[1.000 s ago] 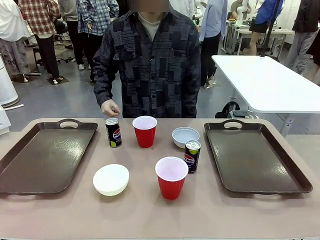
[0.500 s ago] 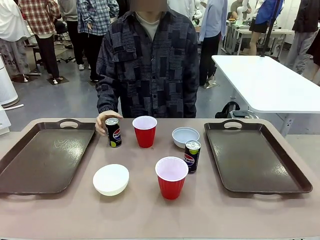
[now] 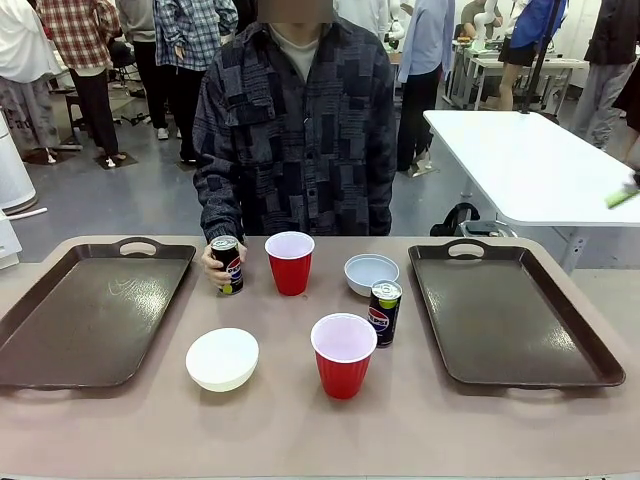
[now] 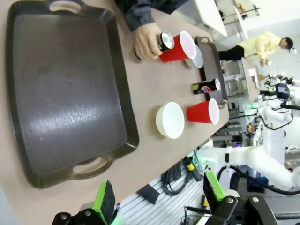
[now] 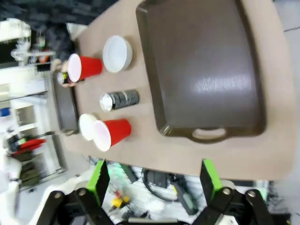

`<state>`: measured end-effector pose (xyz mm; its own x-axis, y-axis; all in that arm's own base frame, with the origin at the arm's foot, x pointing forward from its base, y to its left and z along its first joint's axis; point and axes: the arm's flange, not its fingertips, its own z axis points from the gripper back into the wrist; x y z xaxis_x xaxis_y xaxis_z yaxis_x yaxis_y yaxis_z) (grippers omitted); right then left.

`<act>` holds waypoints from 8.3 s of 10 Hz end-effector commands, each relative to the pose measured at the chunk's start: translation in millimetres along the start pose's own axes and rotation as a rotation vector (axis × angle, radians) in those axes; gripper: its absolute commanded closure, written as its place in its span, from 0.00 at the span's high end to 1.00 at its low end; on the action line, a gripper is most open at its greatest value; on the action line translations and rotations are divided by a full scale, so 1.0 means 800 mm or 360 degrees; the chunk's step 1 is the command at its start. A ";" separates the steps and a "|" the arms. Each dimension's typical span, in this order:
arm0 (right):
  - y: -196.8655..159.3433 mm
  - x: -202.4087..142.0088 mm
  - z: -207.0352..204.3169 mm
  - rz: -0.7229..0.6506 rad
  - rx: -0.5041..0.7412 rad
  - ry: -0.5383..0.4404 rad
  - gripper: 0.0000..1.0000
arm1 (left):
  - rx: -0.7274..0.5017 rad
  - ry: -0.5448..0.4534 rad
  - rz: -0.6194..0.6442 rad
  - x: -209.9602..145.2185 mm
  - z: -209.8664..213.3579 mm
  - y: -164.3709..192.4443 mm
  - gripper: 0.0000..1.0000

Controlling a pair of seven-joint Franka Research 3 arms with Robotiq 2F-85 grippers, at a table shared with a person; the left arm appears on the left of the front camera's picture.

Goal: Prepare tableware on both trays.
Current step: Pick up a Picnic Bowl from the table and place it on a Handle tray.

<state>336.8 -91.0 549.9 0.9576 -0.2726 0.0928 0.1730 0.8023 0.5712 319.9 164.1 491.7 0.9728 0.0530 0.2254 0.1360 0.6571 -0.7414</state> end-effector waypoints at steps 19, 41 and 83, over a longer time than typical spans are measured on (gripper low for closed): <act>0.284 0.083 -0.416 0.0574 -0.0750 0.0145 1.00 | -0.0017 -0.0007 -0.0004 -0.001 0.001 0.002 1.00; 0.208 0.175 -0.488 0.0529 -0.0689 0.0287 0.22 | -0.0017 -0.0007 -0.0004 -0.001 0.001 0.002 1.00; -0.003 -0.013 -0.183 0.0366 -0.0907 0.0305 0.04 | -0.0017 -0.0007 -0.0004 -0.001 0.001 0.002 1.00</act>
<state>346.2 -5.6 445.7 0.9995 -0.0064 0.0300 0.0057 0.9997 0.0247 320.8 165.0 490.9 0.9738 0.0546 0.2207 0.1310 0.6586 -0.7410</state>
